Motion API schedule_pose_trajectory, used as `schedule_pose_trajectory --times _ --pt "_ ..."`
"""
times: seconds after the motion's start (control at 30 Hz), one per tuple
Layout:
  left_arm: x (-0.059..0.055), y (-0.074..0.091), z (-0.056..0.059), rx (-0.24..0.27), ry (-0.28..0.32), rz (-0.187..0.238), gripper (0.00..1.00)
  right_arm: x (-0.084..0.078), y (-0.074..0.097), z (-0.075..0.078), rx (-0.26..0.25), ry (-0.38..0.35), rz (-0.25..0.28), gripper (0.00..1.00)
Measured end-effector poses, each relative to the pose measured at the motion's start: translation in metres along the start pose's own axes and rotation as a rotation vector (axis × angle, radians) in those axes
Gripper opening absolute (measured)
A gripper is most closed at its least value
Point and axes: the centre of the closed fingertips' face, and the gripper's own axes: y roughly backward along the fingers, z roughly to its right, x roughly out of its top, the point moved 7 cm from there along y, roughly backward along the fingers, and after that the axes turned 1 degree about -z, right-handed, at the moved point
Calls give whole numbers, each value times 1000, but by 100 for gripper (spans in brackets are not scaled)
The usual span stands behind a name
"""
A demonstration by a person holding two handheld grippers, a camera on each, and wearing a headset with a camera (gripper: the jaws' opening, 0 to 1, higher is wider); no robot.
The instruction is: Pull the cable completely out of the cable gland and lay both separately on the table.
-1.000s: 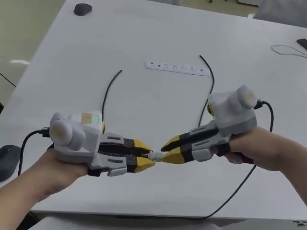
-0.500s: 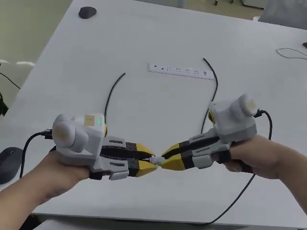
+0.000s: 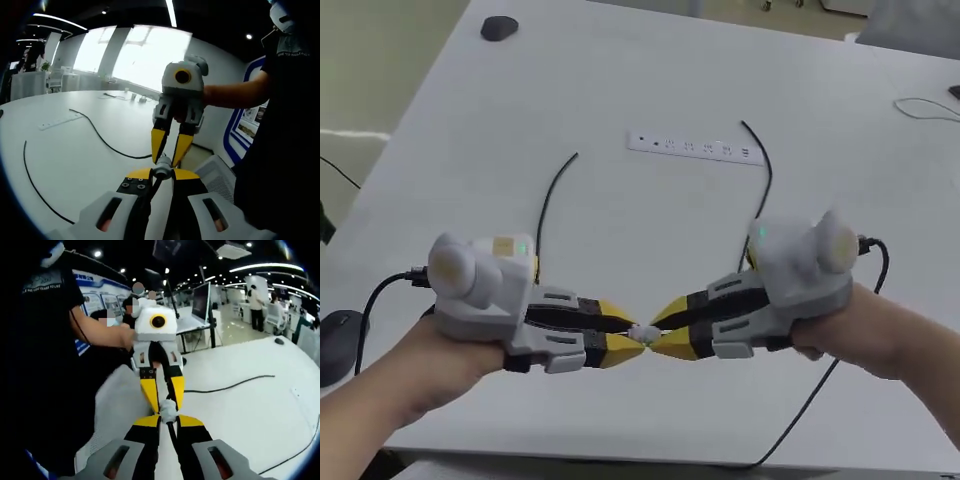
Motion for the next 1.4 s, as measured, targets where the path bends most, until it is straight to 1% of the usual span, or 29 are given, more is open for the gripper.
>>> schedule_pose_trajectory --times 0.03,0.07,0.1,0.13,0.17,0.23,0.27,0.3,0.4,0.5,0.63,0.7,0.73,0.77,0.83,0.87,0.9,0.93,1.0,1.07,1.1,1.17,1.2,1.23,1.27,1.3,1.33,1.37,1.4 --pt "-2 0 0 -7 45 6 15 0 -1 -3 -16 18 -8 7" --pt "-2 1 0 -9 64 16 15 1 -1 -5 -45 53 -15 7" --pt "-3 1 -1 -9 57 19 15 1 -1 -6 -64 78 -20 7" --pt "-3 1 1 -12 67 21 15 2 -2 -7 -79 116 -35 7" --pt "-3 1 2 -12 73 20 15 2 -3 -10 -105 167 -63 7" --pt "-4 1 1 -12 79 19 15 3 -5 -14 -149 234 -92 7" --pt "-4 1 1 -16 97 17 15 4 -5 -15 -164 254 -97 8" --pt "-4 2 1 -15 98 20 15 4 -5 -16 -189 270 -99 8" --pt "-3 2 2 -15 95 19 15 4 -6 -16 -199 263 -93 8" --pt "-2 3 3 -13 91 23 15 4 -5 -14 -205 233 -77 8" --pt "-3 3 4 -18 82 15 15 2 -6 -14 -183 178 -57 9" --pt "-3 2 5 -18 80 12 15 2 -7 -14 -177 172 -55 9" --pt "-3 2 6 -19 81 11 15 2 -7 -15 -159 154 -47 10" --pt "-3 2 6 -16 78 13 15 2 -9 -17 -136 138 -36 15" --pt "-2 2 5 -13 81 19 15 1 -7 -14 -140 138 -48 21" --pt "-2 2 5 -15 79 23 15 0 -6 -17 -101 80 -52 21" --pt "-2 2 6 -16 79 23 15 -1 -4 -16 -95 62 -53 18" --pt "-2 1 7 -20 75 21 15 -1 -1 -11 -104 49 -51 16" --pt "-2 1 8 -22 61 16 15 -3 1 -8 -67 -55 -41 20" --pt "-3 0 8 -23 41 12 15 -2 6 0 -60 -98 -7 23" --pt "-3 0 9 -22 23 10 15 -2 8 0 -16 -177 12 24" --pt "-3 0 10 -24 11 7 15 -4 10 5 17 -251 26 23" --pt "-3 0 10 -24 -8 9 15 -3 11 7 46 -300 52 23" --pt "-2 0 10 -22 -21 10 15 -3 11 7 76 -342 51 24" --pt "-2 0 10 -22 -25 12 15 -3 10 7 99 -371 40 25" --pt "-1 0 9 -22 -23 15 15 -2 9 10 94 -357 45 23" --pt "-1 1 8 -22 -34 18 15 -2 9 11 103 -365 54 22" --pt "0 1 8 -21 -40 19 15 -1 8 7 140 -410 55 22" --pt "0 0 7 -22 -47 18 15 -2 7 8 149 -427 57 22"
